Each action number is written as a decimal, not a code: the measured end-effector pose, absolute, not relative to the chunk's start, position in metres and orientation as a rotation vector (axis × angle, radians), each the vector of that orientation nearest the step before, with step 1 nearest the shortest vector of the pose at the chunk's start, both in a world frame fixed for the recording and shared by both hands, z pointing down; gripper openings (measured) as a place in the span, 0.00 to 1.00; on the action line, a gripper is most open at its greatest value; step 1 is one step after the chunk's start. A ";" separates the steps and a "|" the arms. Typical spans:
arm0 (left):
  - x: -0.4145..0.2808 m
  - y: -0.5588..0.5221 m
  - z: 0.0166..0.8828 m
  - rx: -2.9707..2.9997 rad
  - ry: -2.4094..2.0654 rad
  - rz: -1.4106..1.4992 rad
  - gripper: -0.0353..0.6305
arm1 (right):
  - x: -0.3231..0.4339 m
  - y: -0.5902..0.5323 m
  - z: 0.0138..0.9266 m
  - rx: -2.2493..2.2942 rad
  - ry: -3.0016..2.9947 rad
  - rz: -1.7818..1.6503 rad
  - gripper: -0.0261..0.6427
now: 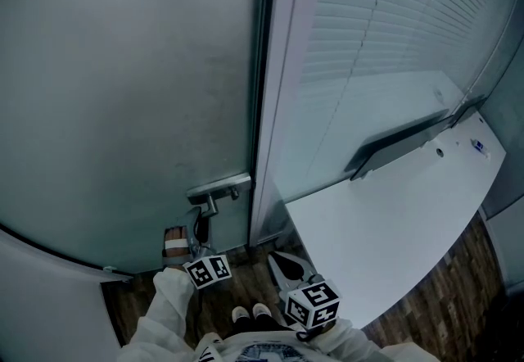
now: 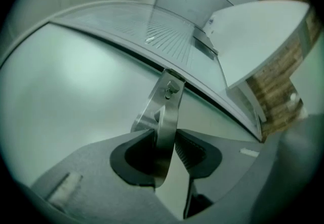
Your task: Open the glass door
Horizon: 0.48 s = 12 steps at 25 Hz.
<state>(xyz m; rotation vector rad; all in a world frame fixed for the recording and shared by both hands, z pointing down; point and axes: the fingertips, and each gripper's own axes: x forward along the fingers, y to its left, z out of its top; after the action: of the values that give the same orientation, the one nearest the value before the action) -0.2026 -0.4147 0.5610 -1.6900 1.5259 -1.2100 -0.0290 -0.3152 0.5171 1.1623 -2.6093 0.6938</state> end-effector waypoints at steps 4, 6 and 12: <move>-0.203 -0.416 0.565 -1.776 1.624 -1.134 0.25 | -0.031 -0.315 0.518 1.135 -2.605 0.699 0.05; -0.205 -0.413 0.567 -1.853 1.693 -1.071 0.24 | -0.032 -0.312 0.516 1.121 -2.601 0.704 0.05; -0.199 -0.407 0.572 -1.879 1.721 -1.023 0.25 | -0.032 -0.310 0.522 1.094 -2.594 0.707 0.05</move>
<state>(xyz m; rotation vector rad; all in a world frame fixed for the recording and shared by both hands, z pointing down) -0.1987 -0.4068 0.5716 -1.8788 1.7211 -1.0230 -0.0315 -0.3102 0.5216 1.0939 -2.5943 0.7071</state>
